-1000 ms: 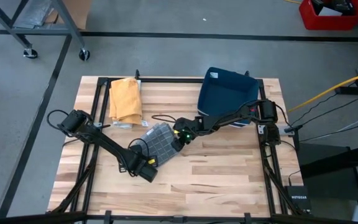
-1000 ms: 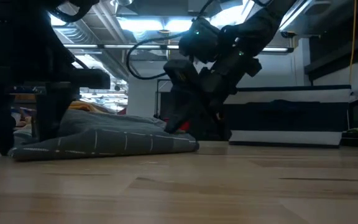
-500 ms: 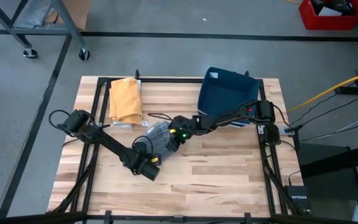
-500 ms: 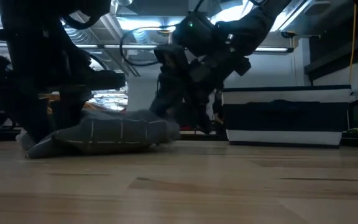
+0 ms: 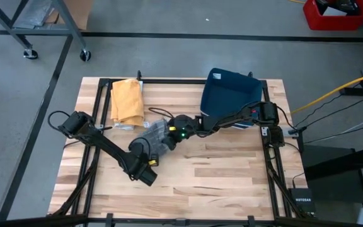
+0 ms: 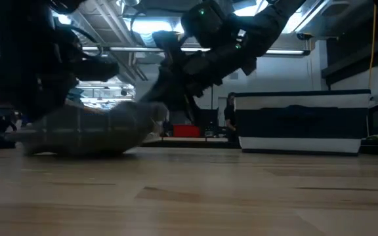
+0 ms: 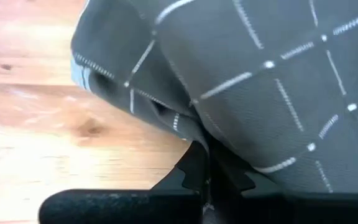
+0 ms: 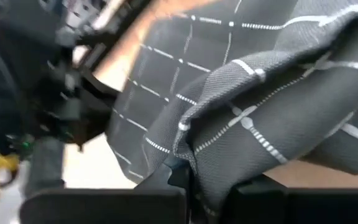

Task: Fold towel
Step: Stack the gray patterned towel on top of the yellow towel

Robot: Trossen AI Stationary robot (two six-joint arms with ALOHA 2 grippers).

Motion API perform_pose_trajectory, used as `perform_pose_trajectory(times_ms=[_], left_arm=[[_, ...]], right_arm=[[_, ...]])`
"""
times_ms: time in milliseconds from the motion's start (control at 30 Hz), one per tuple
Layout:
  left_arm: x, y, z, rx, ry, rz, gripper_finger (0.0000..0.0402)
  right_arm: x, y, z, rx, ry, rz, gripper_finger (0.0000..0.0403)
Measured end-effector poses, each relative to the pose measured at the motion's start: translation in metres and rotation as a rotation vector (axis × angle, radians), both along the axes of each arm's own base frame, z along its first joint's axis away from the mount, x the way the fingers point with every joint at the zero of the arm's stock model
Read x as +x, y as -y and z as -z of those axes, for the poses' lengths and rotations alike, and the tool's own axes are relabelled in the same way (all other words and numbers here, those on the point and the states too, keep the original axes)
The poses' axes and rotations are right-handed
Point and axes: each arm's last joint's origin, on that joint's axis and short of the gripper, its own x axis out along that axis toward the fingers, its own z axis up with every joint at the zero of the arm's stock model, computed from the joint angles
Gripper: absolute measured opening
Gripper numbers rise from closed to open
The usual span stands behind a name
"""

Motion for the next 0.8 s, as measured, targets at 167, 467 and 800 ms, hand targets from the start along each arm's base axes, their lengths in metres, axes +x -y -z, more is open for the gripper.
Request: perform_pose_trajectory(times_ms=[167,467,800], left_arm=[[0.000,-0.001,-0.012,0.031,0.035,0.025,0.0003],[0.001,-0.009,-0.036,0.152,0.027,0.026,0.0001],[0.000,-0.036,-0.050,0.254,-0.104,-0.046,0.0001]], right_arm=[[0.015,0.005,-0.027,-0.032,0.099,-0.006,0.0010],[0.040,0.030,-0.090,-0.136,0.206,0.026,0.0010],[0.054,0.072,-0.102,-0.157,0.250,0.102,0.0013]])
